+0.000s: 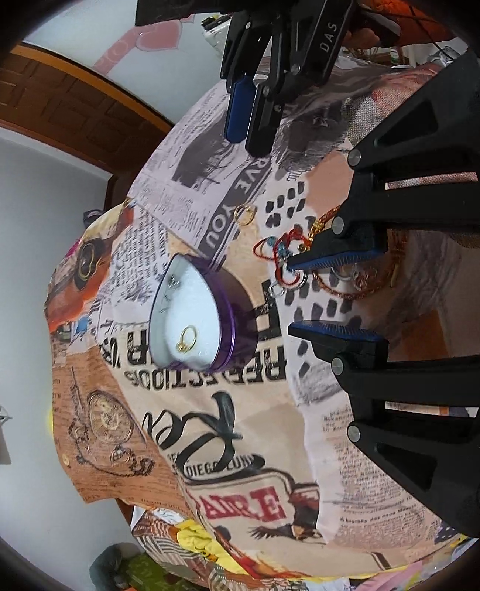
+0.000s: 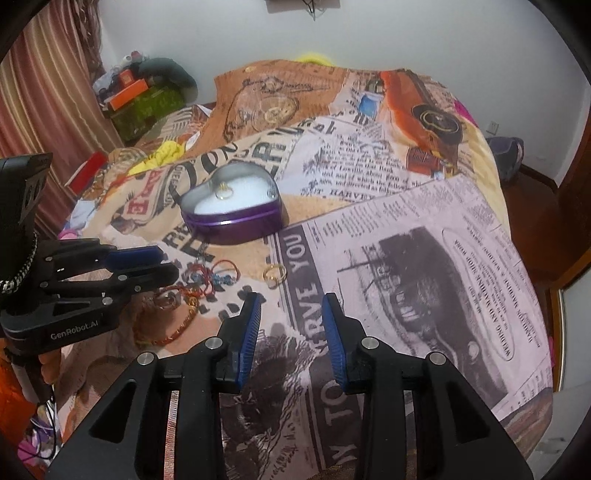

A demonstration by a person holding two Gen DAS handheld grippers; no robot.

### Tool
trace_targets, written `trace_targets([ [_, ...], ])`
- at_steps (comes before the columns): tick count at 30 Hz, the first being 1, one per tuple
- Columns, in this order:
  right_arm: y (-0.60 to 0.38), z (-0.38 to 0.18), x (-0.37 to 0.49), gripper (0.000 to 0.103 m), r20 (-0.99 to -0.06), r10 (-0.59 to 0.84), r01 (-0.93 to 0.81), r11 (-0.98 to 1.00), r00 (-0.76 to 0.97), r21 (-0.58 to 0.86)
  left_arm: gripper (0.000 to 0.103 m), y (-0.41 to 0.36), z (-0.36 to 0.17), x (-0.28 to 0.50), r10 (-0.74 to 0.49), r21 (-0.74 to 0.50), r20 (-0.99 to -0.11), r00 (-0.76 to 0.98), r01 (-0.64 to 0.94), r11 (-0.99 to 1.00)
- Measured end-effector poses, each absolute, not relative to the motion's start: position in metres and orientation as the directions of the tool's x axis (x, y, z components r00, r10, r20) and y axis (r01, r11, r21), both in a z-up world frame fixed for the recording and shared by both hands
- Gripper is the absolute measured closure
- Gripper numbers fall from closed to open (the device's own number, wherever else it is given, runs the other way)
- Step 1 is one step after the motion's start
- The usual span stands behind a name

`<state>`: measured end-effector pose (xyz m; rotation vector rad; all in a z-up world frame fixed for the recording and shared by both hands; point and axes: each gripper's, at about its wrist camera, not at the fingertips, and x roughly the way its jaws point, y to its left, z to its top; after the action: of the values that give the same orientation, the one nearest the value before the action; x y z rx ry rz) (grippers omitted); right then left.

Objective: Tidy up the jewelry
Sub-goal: 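Grasp a gold ring with the right tool while the left tool grasps the beaded string bracelet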

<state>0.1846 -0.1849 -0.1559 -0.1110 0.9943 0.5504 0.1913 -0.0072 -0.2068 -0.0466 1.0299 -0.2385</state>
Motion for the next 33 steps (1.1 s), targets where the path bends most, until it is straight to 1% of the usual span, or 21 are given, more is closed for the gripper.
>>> trace_targets([
  [9,-0.18,-0.167,0.189,0.072,-0.835,0.386,-0.494,0.854,0.393,0.162,0.075,-0.015,-0.214,0.196,-0.243,-0.164,-0.843,0.481,0.2,0.966],
  [15,-0.174,-0.173,0.195,0.072,-0.843,0.383,-0.503,0.849,0.378,0.161,0.075,-0.014,-0.207,0.196,-0.26,-0.178,-0.83,0.494,0.206,0.962],
  [23,-0.164,-0.177,0.2,0.072,-0.844,0.388,-0.535,0.832,0.37,0.147,0.075,-0.031,-0.203,0.2,-0.273,-0.156,-0.821,0.502,0.262,0.952],
  [31,-0.151,-0.183,0.203,0.072,-0.842,0.376,-0.593,0.8,0.387,0.084,0.076,-0.032,-0.211,0.213,-0.265,-0.155,-0.832,0.487,0.254,0.955],
  [32,-0.15,-0.184,0.203,0.073,-0.839,0.377,-0.597,0.798,0.392,0.079,0.076,-0.032,-0.211,0.215,-0.261,-0.152,-0.833,0.488,0.252,0.956],
  [33,-0.15,-0.186,0.202,0.077,-0.837,0.375,-0.602,0.796,0.398,0.07,0.076,-0.031,-0.21,0.216,-0.26,-0.15,-0.832,0.489,0.251,0.956],
])
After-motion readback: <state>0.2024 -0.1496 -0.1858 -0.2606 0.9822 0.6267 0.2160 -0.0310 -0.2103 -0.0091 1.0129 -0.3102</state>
